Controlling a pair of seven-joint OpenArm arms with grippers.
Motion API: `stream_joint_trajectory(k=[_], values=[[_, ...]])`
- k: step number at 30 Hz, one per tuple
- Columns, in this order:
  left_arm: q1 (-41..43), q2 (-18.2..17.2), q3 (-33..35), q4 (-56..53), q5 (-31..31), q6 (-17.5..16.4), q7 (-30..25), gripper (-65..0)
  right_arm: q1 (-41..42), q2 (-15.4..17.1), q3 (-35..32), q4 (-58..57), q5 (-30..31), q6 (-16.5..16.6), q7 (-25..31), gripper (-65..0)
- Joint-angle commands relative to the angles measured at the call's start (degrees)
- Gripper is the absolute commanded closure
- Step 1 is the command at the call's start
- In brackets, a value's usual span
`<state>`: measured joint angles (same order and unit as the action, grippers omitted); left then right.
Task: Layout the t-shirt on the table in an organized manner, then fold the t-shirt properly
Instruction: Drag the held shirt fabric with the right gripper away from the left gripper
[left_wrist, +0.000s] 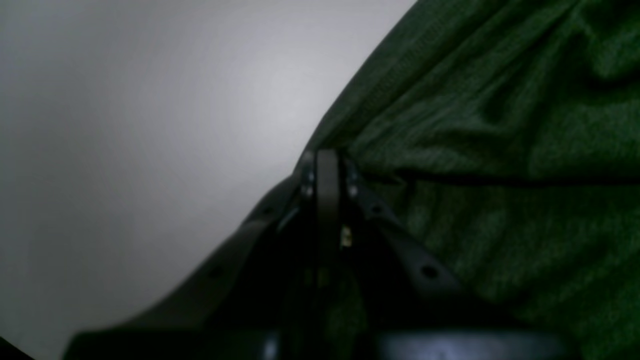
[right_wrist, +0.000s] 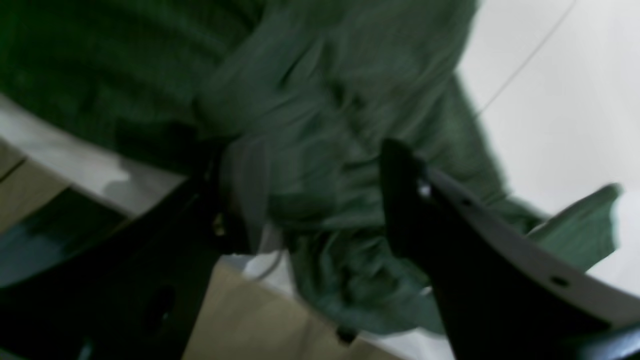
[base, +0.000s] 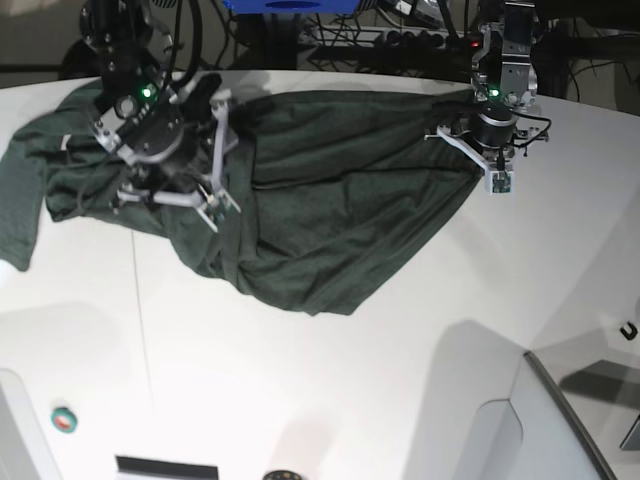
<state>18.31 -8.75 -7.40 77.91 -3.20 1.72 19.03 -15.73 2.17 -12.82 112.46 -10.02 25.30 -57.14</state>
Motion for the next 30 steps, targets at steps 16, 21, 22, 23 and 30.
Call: stream_joint_trajectory(k=[16,21,22,23,30], values=[[1.26,0.18,0.15,-0.41,-0.01,0.0,4.93,0.0,24.65,-3.71,10.93,-31.81,0.31,-0.29,10.6,-34.1],[1.87,0.09,0.06,-0.41,-0.01,0.0,4.93,0.0,26.67,-3.63,13.21,-40.42,0.31,-0.29,14.9,-33.9],[1.96,0.09,0.06,-0.06,-0.01,0.0,4.84,0.0,26.67,-3.63,13.74,-41.39,0.31,-0.29,15.87,-33.5],[2.13,0.09,0.06,0.46,-0.01,0.0,4.84,0.0,26.67,-3.63,14.18,-42.0,0.31,-0.29,16.75,-31.2],[2.84,0.09,0.06,2.93,0.08,0.0,5.11,0.0,26.58,-3.63,14.8,-41.65,0.22,-0.29,17.1,0.0]])
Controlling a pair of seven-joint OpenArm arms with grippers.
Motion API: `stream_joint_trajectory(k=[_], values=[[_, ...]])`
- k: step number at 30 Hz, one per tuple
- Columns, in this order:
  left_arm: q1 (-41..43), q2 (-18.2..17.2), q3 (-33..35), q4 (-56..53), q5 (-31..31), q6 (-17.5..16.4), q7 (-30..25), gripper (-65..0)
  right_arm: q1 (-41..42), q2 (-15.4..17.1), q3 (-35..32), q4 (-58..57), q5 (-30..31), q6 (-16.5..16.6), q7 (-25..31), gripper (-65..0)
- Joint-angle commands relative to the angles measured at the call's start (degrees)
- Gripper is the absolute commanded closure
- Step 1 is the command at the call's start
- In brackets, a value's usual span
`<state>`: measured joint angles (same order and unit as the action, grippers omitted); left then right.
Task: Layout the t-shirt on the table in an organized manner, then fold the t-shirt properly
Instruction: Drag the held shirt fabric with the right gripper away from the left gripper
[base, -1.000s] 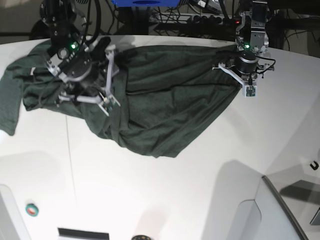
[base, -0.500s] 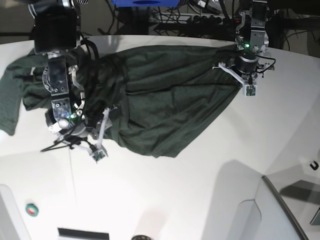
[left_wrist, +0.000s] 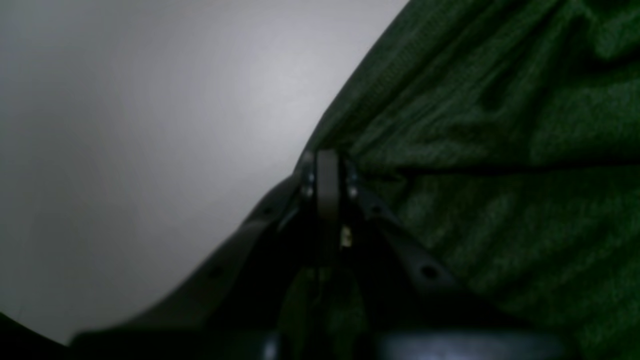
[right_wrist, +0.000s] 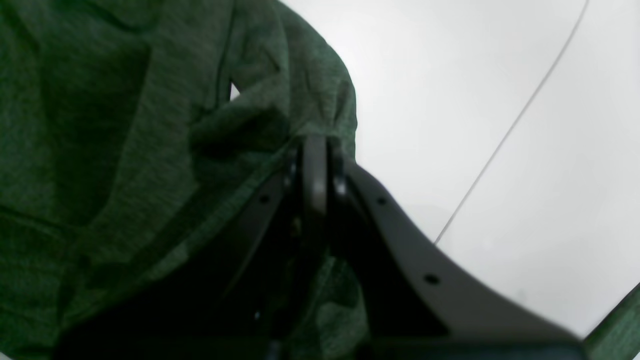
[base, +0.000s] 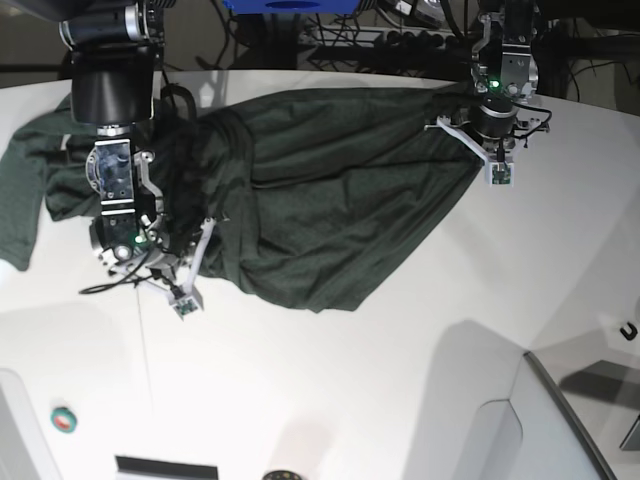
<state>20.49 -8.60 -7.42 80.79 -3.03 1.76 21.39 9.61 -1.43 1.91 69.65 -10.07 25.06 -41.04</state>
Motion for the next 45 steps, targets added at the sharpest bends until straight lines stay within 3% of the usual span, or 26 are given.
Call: stream_joint_trajectory(k=[1,6,19,23,27,32,34,36,41,43,45], values=[[0.56,-0.06,0.08,0.04,-0.09,-0.05,2.74,0.0,1.16,-0.02,0.07,1.87,0.18,-0.05,0.99,-0.9],[0.56,-0.06,0.08,0.04,0.08,-0.05,2.74,0.0,-1.21,0.51,0.07,11.1,0.0,-0.05,-0.94,-0.3],[0.65,-0.23,0.08,0.13,0.08,-0.05,2.74,0.0,5.82,8.95,0.15,18.4,0.0,-0.05,-7.1,-0.3],[0.65,-0.32,0.08,0.3,0.17,-0.05,2.74,0.0,9.08,10.53,0.15,18.4,0.0,-0.22,-6.74,-0.3],[1.09,-0.32,-0.01,0.3,0.17,-0.05,2.74,0.0,14.09,11.32,4.37,18.22,0.0,-0.22,-6.39,-0.3],[1.53,-0.32,-0.01,1.8,0.26,-0.05,2.74,0.0,18.04,12.64,8.33,18.22,0.0,-0.22,2.14,-0.5],[2.15,-0.32,-0.01,2.33,0.26,-0.05,2.74,0.0,18.31,12.55,8.86,18.22,0.0,-0.22,5.92,-3.2],[2.15,-0.32,-0.01,3.29,0.26,-0.05,2.74,0.0,18.22,12.55,7.63,18.22,0.0,-0.22,6.97,-11.1],[2.23,-0.23,-0.01,4.79,0.26,-0.05,2.83,0.0,14.79,12.55,4.81,19.1,0.0,-0.22,5.12,-45.5],[2.5,-0.23,-0.01,5.32,0.26,-0.05,2.83,0.0,11.8,12.64,4.81,20.95,0.0,-0.22,5.12,-47.9],[3.11,-0.23,-0.01,7.34,-0.01,-0.05,2.83,0.0,7.93,12.64,4.46,22.62,0.0,-0.22,5.04,-43.1]])
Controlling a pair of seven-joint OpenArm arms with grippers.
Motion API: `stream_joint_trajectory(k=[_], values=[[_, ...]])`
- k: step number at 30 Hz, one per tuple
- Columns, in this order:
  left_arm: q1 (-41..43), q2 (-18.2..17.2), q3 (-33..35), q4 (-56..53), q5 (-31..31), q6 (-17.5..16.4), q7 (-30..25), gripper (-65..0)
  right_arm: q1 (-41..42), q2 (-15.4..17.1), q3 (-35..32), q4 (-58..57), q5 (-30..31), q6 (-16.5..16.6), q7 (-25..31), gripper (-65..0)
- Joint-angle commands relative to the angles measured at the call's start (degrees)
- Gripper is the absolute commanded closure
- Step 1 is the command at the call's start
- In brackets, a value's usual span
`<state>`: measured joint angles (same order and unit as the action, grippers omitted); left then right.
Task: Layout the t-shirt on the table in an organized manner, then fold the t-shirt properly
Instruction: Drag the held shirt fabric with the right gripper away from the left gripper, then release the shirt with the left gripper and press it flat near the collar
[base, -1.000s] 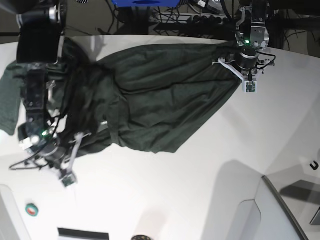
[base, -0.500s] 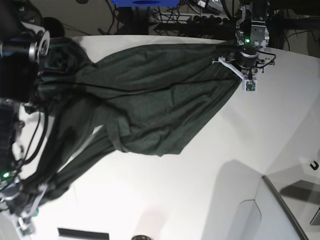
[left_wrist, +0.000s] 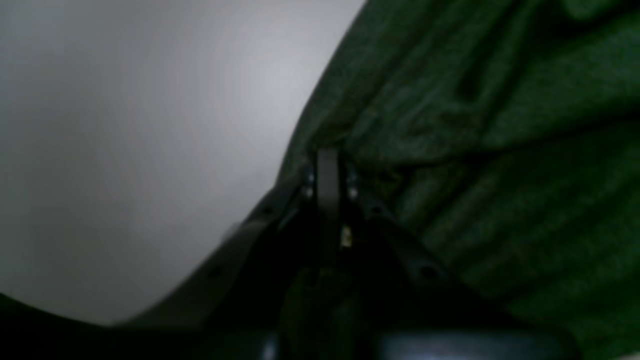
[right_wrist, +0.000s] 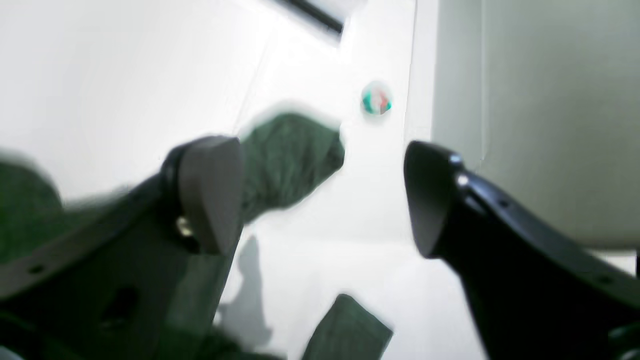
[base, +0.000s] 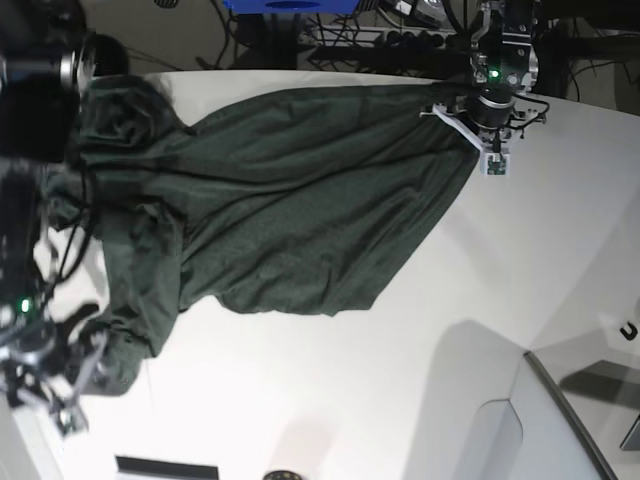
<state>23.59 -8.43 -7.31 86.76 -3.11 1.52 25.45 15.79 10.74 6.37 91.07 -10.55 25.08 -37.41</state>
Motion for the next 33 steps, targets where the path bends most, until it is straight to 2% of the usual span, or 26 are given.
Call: stream_joint_trajectory(k=[1,3,7,8,9,11,12,15,17,22,25,30,33], values=[[0.54,-0.41,-0.12,2.95,-0.09,0.2,-1.23,0.0,-0.01,0.47,0.0,1.37,0.48,-0.25,1.41,-40.8],[1.5,-0.41,-0.12,6.82,-0.09,0.2,-1.23,0.0,-3.97,0.38,0.0,1.37,0.57,-0.25,1.41,-37.7],[1.86,-0.41,-0.12,13.24,-0.09,0.2,-0.88,0.0,-9.51,0.38,0.0,1.28,0.83,-0.07,1.41,-36.0],[1.5,-0.32,-0.21,13.94,-0.09,0.2,0.09,0.0,-10.39,0.29,0.0,1.2,0.83,-0.07,1.41,-33.0],[0.19,-0.23,-0.21,14.21,-0.18,0.2,1.05,0.0,-11.18,0.29,0.0,1.02,0.83,-0.07,1.41,-26.9],[-4.21,0.73,-0.03,13.15,-0.18,0.2,2.81,0.0,-11.53,-0.15,0.0,-1.44,0.83,-0.07,1.41,-7.7],[-6.32,1.79,-0.03,11.74,-0.18,0.2,3.43,0.0,-11.18,-0.5,0.18,-3.73,0.83,-0.07,1.41,0.0],[-13.7,4.34,0.59,6.65,0.43,0.2,3.78,0.0,-9.07,-0.76,0.27,-12.52,0.83,0.02,1.76,-3.2],[-17.66,5.57,0.59,2.69,0.43,0.2,3.78,0.0,-7.75,-0.76,0.18,-17.09,0.83,0.02,1.94,0.0],[-26.01,7.77,0.67,-10.67,0.43,0.2,3.78,0.0,-7.31,-0.94,0.0,-20.17,0.83,0.02,3.78,0.0],[-28.12,8.47,1.46,-16.3,0.43,0.2,3.51,0.0,-6.6,-0.94,0.0,-24.3,0.83,0.02,4.22,0.0],[-28.91,6.62,8.15,-20.43,0.52,0.2,3.34,0.0,-0.63,-0.24,0.27,-37.4,0.57,0.02,8.53,0.0],[-29.18,5.48,8.32,-21.49,0.52,0.9,3.34,0.0,3.77,1.26,0.35,-46.19,0.57,-0.25,13.1,-0.3]])
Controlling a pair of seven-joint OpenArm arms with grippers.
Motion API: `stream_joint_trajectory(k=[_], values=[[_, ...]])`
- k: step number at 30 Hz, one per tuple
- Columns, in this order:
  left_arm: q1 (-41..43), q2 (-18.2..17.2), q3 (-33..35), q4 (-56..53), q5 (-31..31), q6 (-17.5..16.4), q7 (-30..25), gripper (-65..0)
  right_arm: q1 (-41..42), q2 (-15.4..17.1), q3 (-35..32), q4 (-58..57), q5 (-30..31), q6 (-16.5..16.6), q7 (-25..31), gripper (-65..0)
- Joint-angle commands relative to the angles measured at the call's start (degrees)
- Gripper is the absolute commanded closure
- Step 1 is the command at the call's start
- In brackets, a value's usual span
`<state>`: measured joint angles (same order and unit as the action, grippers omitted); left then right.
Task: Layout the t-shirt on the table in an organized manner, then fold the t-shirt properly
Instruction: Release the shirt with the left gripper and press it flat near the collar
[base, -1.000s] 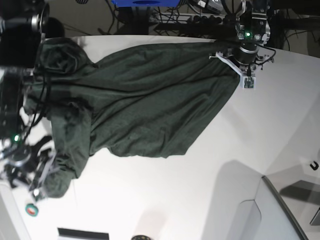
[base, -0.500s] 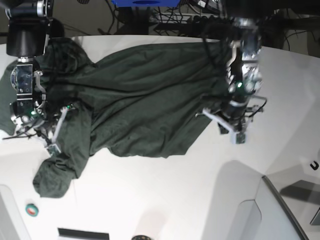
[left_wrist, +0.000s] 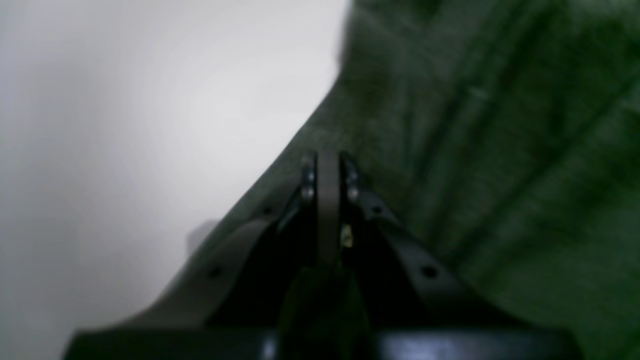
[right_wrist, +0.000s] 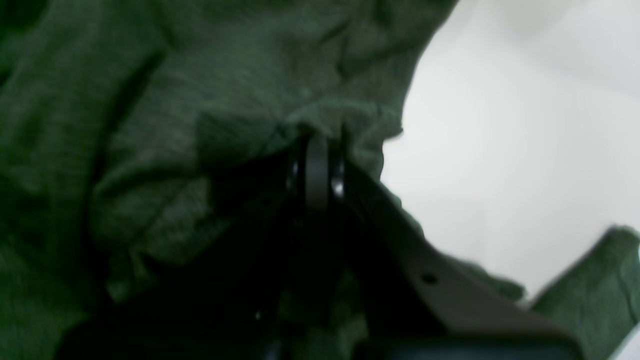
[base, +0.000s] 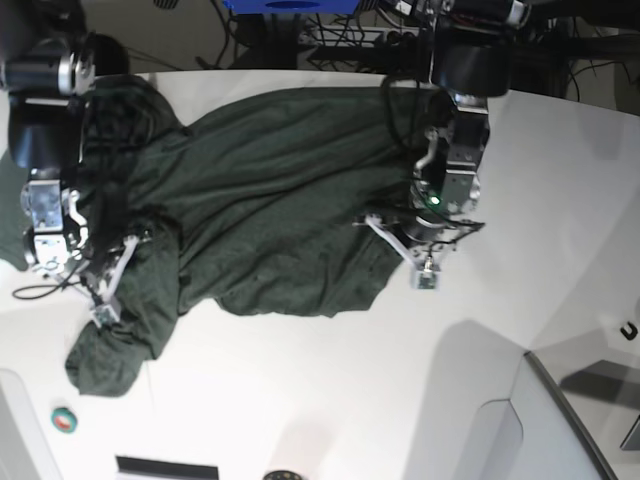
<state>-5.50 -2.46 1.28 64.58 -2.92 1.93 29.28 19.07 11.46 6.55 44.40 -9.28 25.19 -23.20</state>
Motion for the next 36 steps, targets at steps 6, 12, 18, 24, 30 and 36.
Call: stream_joint_trajectory(k=[6,12,18,24,30,36], values=[[-0.35,-2.24,-0.09,0.52,6.3,9.19,-0.57,0.0,10.78,0.62,-0.26,-13.85,-0.79,-6.51,7.16,-0.2],[-1.93,-2.24,-0.36,0.87,12.54,9.19,-0.57,0.0,16.49,0.45,-0.26,-20.18,-0.79,-9.41,16.3,-0.8],[-3.34,-2.68,-6.95,6.5,12.63,9.01,0.13,0.0,8.31,3.0,0.09,1.27,-0.7,-9.32,9.62,-0.3],[7.74,0.92,-0.27,25.23,12.63,8.92,5.93,0.0,-11.47,4.4,3.08,33.71,-0.44,-9.32,-9.46,-0.2],[18.2,2.59,7.73,27.6,12.63,8.92,5.67,0.0,-24.92,2.56,7.48,40.39,-0.44,-9.32,-9.28,-0.2],[19.43,-1.89,7.12,20.74,12.81,9.01,2.94,0.0,-26.41,-0.08,22.6,39.69,-0.44,-9.32,-9.02,-0.8]])
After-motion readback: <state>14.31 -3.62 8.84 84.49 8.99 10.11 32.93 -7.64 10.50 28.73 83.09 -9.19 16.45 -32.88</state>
